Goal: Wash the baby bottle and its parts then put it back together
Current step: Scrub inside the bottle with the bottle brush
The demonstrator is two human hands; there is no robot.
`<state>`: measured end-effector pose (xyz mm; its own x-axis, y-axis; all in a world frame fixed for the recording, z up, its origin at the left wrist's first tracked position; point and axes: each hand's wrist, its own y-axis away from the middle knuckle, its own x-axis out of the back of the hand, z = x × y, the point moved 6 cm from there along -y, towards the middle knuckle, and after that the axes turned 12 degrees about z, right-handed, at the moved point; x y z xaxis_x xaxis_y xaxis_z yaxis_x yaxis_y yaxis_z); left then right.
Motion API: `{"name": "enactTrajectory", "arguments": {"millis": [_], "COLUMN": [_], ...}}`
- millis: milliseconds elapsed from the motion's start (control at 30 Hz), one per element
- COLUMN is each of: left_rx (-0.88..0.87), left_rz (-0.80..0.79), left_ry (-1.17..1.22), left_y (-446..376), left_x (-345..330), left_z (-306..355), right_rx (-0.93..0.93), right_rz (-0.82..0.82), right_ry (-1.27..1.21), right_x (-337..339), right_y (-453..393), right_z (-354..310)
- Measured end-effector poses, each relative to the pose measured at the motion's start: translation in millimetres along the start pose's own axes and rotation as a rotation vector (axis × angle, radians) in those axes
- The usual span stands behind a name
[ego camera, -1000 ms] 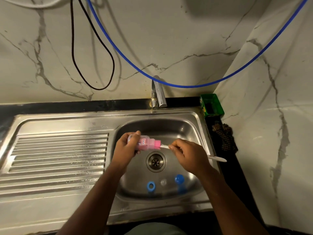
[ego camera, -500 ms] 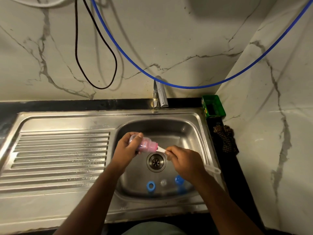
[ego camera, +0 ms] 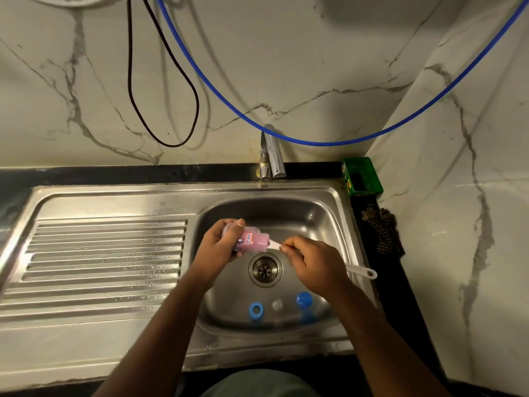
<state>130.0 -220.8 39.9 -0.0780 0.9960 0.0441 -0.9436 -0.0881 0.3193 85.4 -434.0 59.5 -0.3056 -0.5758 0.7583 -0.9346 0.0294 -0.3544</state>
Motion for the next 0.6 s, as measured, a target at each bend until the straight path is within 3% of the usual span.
{"name": "enactTrajectory", "arguments": {"millis": [100,233,400,600], "left_rx": [-0.015,0.046,0.032,0.091], "left_rz": [0.023,0.008,0.029,-0.05], "left_ry": [-0.043,-0.042,-0.036,-0.044], "left_y": [-2.3,-1.9,-3.4,6.7], "left_x": [2.9,-0.1,4.3,-11.3], "left_z": [1.2,-6.7,-2.3,-17.5], "right_rx": [0.029,0.164,0.009,0.245], "right_rz": [0.097,0.092,0.095,0.093], "right_ry": [0.009,0.046,0.031,0.08], "right_x": [7.1,3.0,7.7,3.5], "right_y": [-4.2,-4.5,3.4,1.6], "right_z": [2.0,-7.1,0.0,-12.5]}}
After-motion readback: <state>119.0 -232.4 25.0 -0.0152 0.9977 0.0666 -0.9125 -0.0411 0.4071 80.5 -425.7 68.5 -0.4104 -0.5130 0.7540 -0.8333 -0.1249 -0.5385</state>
